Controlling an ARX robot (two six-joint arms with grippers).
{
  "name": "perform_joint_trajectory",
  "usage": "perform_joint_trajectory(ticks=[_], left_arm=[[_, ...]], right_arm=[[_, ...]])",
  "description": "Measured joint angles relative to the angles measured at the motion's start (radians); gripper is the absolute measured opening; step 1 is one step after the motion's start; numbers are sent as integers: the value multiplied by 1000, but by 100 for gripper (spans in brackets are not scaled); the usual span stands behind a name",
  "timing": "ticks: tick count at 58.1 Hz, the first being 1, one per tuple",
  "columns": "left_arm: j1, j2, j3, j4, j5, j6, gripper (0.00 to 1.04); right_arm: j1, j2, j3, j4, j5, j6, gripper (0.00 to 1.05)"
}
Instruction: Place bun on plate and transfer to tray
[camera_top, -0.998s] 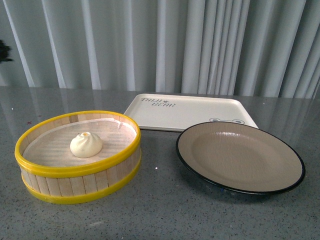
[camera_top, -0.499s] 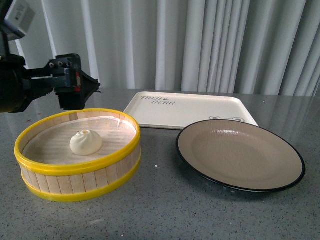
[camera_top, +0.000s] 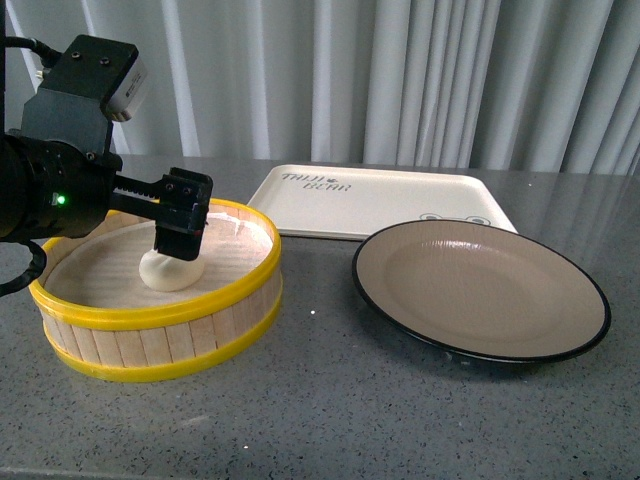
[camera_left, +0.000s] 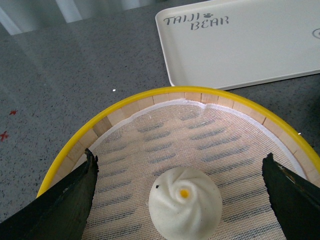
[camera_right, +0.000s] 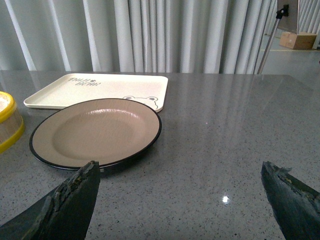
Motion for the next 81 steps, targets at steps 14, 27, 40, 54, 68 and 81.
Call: perform_joint_trajectory(ticks=[14, 27, 40, 54, 68, 81], left_arm=[[-6, 47, 34, -16, -37, -8, 98], [-7, 56, 56, -66, -60, -28, 98], [-7, 69, 72, -148, -36, -103, 98], [-14, 79, 87, -154, -34, -138, 98], [-21, 114, 108, -163, -32, -158, 98], [-21, 133, 121, -168, -34, -176, 98]], right_arm=[[0, 0, 0, 0, 0, 0, 96], [0, 0, 0, 0, 0, 0, 96], [0, 0, 0, 0, 0, 0, 96], [0, 0, 0, 0, 0, 0, 96], [0, 0, 0, 0, 0, 0, 96], [0, 0, 0, 0, 0, 0, 96]])
